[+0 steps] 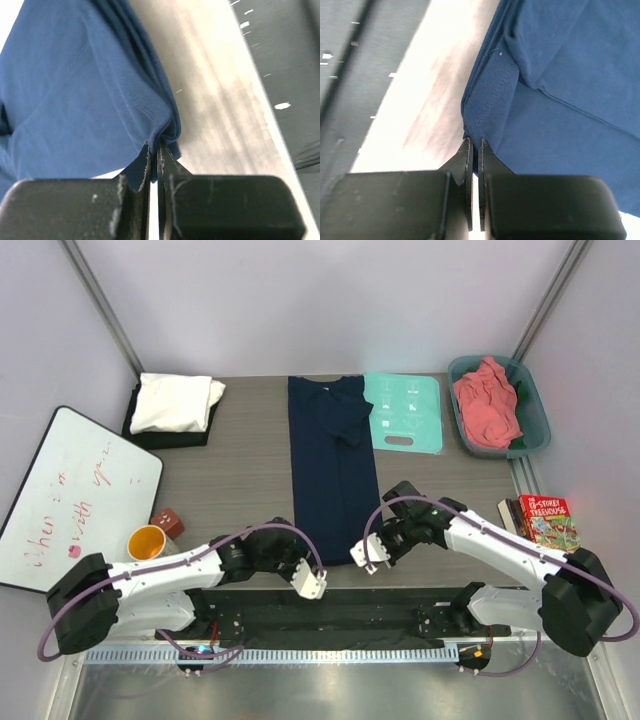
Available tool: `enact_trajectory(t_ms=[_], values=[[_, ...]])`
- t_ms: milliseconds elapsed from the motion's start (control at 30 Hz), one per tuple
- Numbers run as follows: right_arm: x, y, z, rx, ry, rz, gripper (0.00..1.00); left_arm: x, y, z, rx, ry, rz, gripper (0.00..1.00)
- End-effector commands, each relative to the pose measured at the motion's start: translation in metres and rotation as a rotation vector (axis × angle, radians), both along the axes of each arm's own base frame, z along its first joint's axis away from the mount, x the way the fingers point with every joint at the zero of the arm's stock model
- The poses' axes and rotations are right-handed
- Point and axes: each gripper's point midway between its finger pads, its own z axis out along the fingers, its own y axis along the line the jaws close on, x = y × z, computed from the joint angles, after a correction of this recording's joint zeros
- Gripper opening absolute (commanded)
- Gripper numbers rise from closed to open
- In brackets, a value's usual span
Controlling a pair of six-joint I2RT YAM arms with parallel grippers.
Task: Fold and stack the t-shirts
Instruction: Fold the folded rectangular tshirt in 1/3 of the way
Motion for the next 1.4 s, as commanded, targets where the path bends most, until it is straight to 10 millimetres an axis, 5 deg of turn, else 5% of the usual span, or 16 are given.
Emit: enact_trajectory(t_ms=[0,467,867,1367], values=[[0.039,0.013,0.021,0.029,-0.087,-0.071,0.01,0.029,-0.010,0.028,-0.071,-0.053,0.066,0.00],[0.124,0.020,0.037,0.054,-0.221,-0.172,0.01,0.141,-0.021,0.049,-0.139,-0.126,0.222,0.00],[0.211,0.014,0.032,0.087,-0.314,-0.268,0.01,0.187,-0.026,0.049,-0.157,-0.132,0.254,0.00],[0.275,0.027,0.031,0.146,-0.322,-0.374,0.01,0.270,-0.028,0.053,-0.244,-0.168,0.433,0.00]])
